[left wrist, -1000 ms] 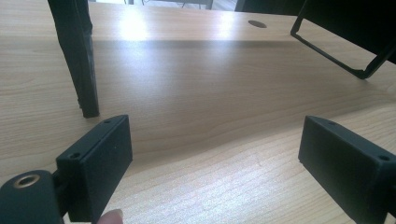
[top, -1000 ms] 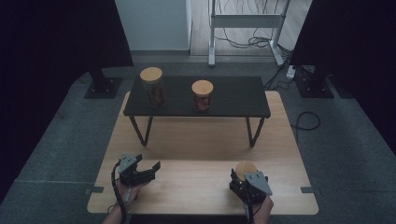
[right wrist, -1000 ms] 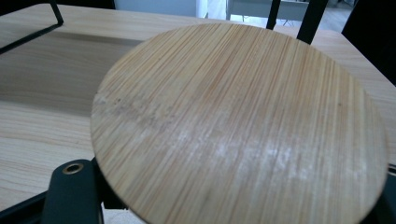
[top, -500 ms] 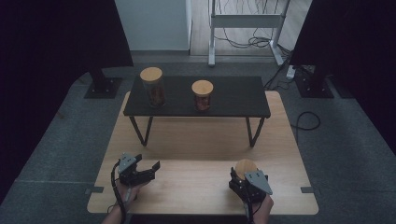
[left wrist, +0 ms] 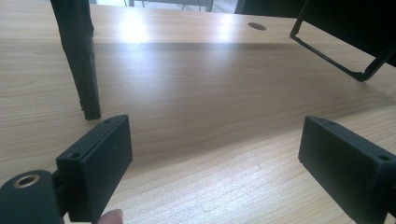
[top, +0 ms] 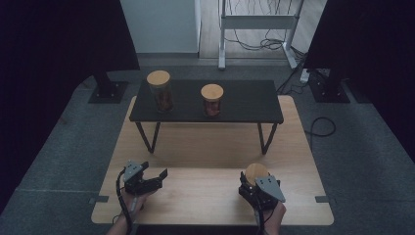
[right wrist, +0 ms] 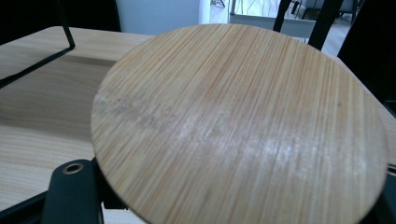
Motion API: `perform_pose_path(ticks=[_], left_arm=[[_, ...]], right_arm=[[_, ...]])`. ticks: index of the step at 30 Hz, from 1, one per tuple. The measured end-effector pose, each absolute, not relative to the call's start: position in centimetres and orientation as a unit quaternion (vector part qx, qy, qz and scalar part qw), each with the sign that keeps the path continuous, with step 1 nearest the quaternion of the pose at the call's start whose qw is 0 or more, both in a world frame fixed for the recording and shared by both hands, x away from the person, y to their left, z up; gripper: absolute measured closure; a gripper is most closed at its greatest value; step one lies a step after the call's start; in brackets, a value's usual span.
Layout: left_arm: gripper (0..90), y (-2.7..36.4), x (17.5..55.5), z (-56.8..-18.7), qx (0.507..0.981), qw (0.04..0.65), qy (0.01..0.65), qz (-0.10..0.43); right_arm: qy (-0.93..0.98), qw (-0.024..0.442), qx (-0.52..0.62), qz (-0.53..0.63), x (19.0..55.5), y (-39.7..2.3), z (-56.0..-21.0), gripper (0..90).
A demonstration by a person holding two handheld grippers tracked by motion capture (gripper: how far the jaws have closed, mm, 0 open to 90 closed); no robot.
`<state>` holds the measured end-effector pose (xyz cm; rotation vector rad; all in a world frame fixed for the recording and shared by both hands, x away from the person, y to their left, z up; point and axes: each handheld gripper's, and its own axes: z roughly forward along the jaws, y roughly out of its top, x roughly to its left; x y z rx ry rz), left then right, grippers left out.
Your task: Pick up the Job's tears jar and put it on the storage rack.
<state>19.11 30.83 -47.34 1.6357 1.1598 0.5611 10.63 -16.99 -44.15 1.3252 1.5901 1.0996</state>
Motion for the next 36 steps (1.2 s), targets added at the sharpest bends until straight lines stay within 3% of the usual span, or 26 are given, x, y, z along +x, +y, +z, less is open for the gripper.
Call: perform_pose_path(ticks=[36], left_arm=[[9.4, 30.7, 19.2, -47.4, 0.68, 0.501, 0.483, 0.233]], right_arm=[[0.622, 0.416, 0.494, 0.443, 11.2, -17.0, -41.0, 24.7]])
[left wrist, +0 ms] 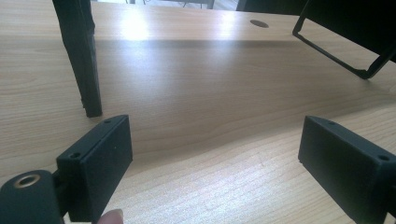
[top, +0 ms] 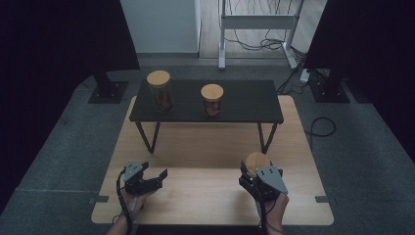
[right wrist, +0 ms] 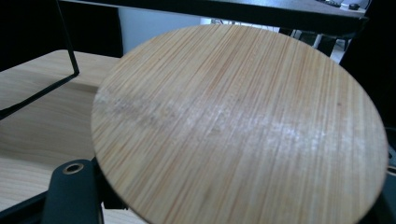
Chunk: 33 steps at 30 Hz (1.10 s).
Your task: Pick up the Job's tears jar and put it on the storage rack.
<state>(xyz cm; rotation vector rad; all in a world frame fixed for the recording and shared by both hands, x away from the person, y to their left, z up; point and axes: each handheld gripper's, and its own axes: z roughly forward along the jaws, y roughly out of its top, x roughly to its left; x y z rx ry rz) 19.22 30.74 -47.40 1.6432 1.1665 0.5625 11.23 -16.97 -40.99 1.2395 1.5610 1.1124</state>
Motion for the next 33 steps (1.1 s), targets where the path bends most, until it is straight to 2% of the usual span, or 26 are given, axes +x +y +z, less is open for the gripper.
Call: perform_pose_path(ticks=[33], left_arm=[[9.5, 30.8, 19.2, -47.4, 0.68, 0.501, 0.482, 0.233]], right_arm=[[0.616, 0.438, 0.479, 0.446, 12.2, -17.1, -39.1, 24.7]])
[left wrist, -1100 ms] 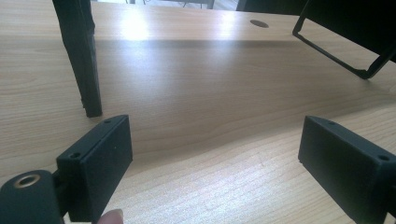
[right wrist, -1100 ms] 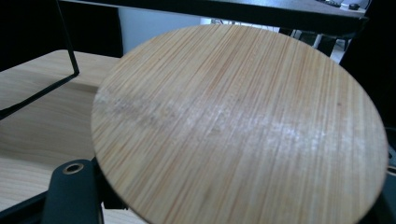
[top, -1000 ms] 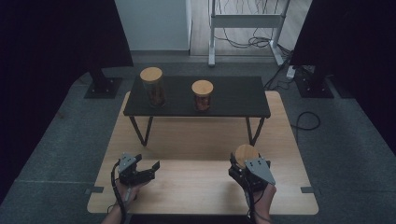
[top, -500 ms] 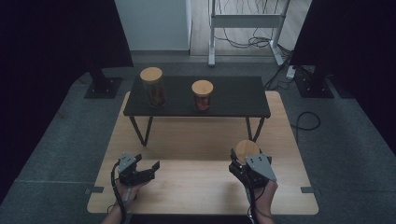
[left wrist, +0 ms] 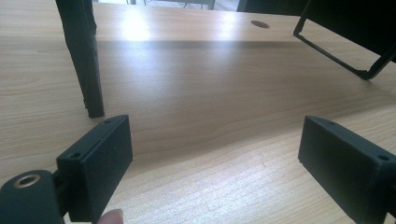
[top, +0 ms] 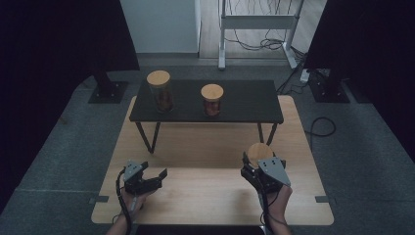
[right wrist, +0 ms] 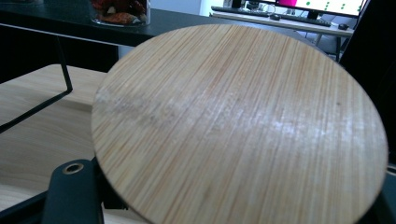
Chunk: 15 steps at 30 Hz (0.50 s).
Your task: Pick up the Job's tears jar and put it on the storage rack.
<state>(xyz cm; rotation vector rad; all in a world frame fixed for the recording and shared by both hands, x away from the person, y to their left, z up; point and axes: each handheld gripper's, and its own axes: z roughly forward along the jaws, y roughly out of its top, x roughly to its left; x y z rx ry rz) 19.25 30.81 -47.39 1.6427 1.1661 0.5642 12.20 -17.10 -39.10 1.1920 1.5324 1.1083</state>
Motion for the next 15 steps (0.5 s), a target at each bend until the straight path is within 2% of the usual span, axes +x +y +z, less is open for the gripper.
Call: perform_pose_path(ticks=[15], left_arm=[[9.5, 30.85, 19.24, -47.4, 0.678, 0.502, 0.483, 0.234]], right_arm=[[0.615, 0.447, 0.469, 0.449, 12.65, -16.81, -38.33, 24.7]])
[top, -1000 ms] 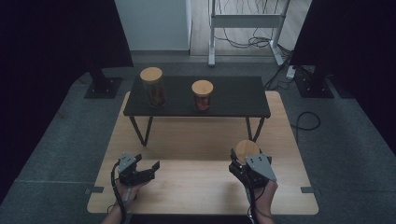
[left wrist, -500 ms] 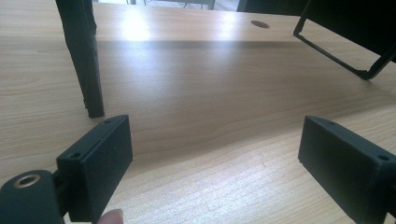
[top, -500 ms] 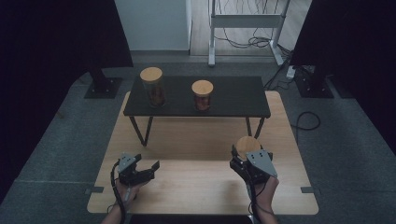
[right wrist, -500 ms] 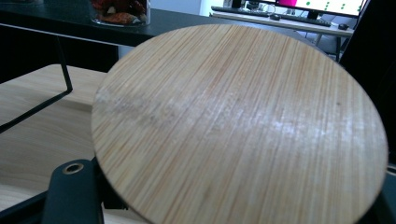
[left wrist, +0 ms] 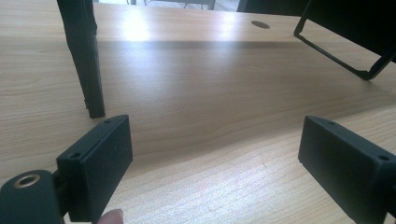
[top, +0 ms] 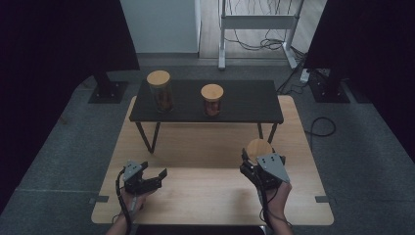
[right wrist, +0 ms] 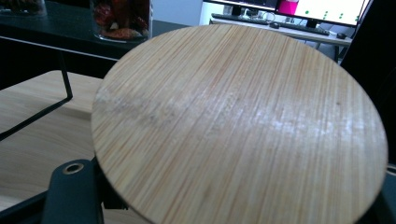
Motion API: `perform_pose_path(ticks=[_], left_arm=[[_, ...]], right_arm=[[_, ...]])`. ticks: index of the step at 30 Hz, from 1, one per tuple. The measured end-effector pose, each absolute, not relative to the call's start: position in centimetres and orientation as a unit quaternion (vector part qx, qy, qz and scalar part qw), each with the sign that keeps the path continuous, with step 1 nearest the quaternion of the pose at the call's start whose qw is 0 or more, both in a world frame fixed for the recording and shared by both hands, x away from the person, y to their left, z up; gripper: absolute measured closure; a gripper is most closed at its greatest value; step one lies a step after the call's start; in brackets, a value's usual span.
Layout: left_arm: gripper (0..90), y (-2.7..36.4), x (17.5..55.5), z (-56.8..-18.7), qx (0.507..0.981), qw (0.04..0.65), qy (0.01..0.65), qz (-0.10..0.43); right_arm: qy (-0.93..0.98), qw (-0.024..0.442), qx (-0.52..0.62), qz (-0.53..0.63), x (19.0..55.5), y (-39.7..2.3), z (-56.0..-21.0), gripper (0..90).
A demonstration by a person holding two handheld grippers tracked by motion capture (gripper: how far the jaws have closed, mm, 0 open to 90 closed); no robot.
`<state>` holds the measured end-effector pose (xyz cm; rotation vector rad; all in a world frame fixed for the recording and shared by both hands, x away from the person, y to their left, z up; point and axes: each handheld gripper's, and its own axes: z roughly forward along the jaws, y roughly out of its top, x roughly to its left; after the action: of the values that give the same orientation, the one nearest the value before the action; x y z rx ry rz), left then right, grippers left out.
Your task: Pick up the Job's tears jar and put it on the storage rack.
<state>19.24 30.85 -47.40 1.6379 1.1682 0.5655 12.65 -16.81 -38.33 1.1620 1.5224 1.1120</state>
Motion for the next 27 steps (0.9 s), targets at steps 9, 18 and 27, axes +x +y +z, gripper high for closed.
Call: perform_pose_path(ticks=[9, 18, 27], left_arm=[[9.4, 30.9, 19.2, -47.4, 0.678, 0.502, 0.484, 0.234], [9.4, 31.0, 19.3, -47.4, 0.677, 0.502, 0.484, 0.235], [9.4, 31.0, 19.3, -47.4, 0.677, 0.502, 0.484, 0.235]], right_arm=[[0.614, 0.452, 0.462, 0.453, 13.2, -16.5, -37.6, 24.7], [0.614, 0.457, 0.456, 0.454, 14.2, -16.1, -36.9, 24.7], [0.61, 0.462, 0.453, 0.457, 14.9, -15.8, -36.3, 24.7]])
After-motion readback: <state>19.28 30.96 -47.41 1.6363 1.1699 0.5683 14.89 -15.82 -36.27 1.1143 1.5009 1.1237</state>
